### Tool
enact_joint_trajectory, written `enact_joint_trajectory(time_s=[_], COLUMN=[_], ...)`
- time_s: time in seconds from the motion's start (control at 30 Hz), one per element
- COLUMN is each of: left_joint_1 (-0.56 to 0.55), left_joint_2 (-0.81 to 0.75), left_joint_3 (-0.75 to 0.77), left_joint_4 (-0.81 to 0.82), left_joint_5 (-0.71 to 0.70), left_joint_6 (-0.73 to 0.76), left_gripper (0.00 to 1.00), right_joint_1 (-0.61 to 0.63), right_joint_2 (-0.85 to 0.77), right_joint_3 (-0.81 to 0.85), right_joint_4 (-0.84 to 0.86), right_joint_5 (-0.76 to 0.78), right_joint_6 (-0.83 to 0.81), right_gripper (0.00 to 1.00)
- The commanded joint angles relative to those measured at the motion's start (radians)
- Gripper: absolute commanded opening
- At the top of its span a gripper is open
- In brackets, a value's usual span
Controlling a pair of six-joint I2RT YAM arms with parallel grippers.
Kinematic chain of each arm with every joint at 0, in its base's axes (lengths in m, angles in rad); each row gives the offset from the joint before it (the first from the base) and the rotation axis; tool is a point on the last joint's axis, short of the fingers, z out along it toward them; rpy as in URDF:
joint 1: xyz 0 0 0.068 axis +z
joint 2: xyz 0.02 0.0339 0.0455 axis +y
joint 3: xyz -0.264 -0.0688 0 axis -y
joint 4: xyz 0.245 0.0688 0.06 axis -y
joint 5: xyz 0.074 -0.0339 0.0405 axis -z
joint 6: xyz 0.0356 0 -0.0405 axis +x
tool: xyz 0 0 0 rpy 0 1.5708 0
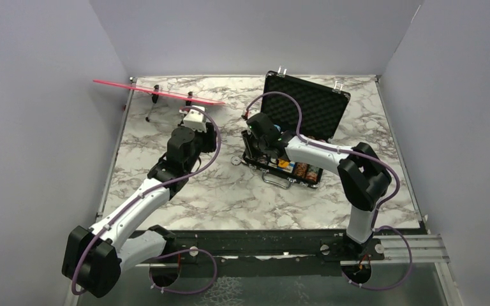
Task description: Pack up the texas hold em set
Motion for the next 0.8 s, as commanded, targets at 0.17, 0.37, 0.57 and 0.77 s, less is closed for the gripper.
enact_joint_trajectory(time_s=[0.17,0.37,0.57,0.77], left_joint_1=[0.037,0.086,0.088,0.086], left_joint_2=[0.128,0.198,0.240,0.347], left_joint_3=[0.143,0.097,0.043,0.091], left_joint_4=[-0.307,-0.269,-0.152,-0.185], left_joint_5=[-0.015,0.143,0.261,0.300], left_joint_6=[-0.215,-0.311,-0.297,-0.274], left_gripper=[0.68,0.99,0.97,0.78], right_joint_1=[-0.016,-0.016,-0.017,-0.016], right_joint_2=[-0.063,-0.034,0.002,0.026], right_joint_3=[0.036,0.020,0.013,0.028], right_joint_4=[-0.112,-0.119,-0.105,-0.112], right_joint_5=[0.033,-0.036,-0.010,0.018], right_joint_6=[0.055,0.058,0.076,0.093], right_gripper=[0.32,0.15,0.12,0.11])
